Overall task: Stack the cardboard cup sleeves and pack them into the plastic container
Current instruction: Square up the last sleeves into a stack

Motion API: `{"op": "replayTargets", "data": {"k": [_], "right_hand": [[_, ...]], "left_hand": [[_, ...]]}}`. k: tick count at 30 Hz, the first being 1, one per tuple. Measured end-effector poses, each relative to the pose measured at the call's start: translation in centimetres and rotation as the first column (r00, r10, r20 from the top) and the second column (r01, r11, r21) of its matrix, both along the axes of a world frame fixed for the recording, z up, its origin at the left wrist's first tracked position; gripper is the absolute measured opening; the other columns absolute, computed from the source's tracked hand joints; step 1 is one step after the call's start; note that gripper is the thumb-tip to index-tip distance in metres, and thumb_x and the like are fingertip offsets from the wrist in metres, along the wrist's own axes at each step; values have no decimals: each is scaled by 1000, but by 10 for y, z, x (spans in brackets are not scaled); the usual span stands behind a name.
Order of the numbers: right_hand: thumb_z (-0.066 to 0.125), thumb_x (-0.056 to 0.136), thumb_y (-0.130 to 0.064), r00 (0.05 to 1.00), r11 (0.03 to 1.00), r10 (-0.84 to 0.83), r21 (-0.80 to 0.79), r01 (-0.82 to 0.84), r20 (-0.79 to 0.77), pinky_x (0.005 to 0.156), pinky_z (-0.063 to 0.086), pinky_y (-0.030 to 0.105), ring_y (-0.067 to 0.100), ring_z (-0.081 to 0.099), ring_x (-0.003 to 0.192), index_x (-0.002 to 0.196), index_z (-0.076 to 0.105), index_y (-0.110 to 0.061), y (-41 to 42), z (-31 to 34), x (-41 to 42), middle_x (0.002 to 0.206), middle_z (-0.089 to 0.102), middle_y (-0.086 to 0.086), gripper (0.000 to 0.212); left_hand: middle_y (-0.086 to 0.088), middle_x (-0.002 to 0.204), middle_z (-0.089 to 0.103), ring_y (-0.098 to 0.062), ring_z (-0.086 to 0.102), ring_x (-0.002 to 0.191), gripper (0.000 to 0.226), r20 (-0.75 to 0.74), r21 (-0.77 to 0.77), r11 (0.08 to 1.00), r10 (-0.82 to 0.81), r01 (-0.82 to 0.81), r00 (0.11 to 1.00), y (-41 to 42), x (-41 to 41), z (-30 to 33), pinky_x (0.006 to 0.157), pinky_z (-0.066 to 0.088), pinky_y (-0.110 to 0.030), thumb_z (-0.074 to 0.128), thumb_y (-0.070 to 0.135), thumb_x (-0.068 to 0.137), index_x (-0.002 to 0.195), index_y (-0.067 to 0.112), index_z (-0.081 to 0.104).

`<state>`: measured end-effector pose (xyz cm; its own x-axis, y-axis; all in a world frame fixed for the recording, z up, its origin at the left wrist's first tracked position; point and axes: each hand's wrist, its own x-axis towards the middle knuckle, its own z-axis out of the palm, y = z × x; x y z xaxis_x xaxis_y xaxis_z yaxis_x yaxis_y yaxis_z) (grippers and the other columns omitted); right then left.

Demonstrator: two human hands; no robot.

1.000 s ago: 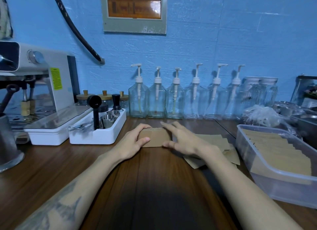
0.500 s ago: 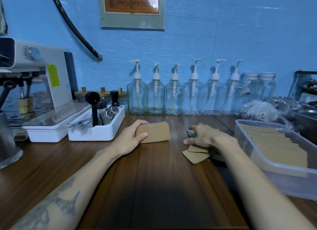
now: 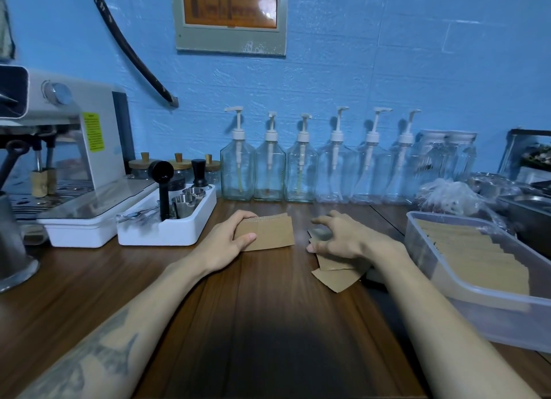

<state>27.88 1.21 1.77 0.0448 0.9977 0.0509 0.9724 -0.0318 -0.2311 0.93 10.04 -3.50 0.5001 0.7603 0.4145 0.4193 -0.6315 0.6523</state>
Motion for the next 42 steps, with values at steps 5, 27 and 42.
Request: {"op": "replayTargets", "data": {"k": [5,27,42], "right_hand": [[67,77,-67,999,992,-47,-113,48,13,112,33,50,27,38,137,148,37,-28,2,-3,8,143,39,1,87],[62,96,-25,679,905,62,329,270,-731,66,45,24,11,62,75,82,74,-17,19,5,5,86,72,-5,20],[64,90,4,684,937,195,340,82,-703,54,58,37,10,56,57,137,47,-17,11,-3,-29,78,57,2,54]], "left_hand": [[20,117,60,3,57,107,31,6,-7,1000,3,-3,1000,0,0,0,90,46,-27,60,27,97,124,40,50],[15,117,61,-5,57,109,27,8,-20,1000,13,-13,1000,-3,2,1,90,44,-27,55,28,100,126,35,50],[17,127,55,-3,52,117,55,41,-181,983,1,7,999,-14,2,7,94,42,-29,35,81,84,125,46,46]]}}
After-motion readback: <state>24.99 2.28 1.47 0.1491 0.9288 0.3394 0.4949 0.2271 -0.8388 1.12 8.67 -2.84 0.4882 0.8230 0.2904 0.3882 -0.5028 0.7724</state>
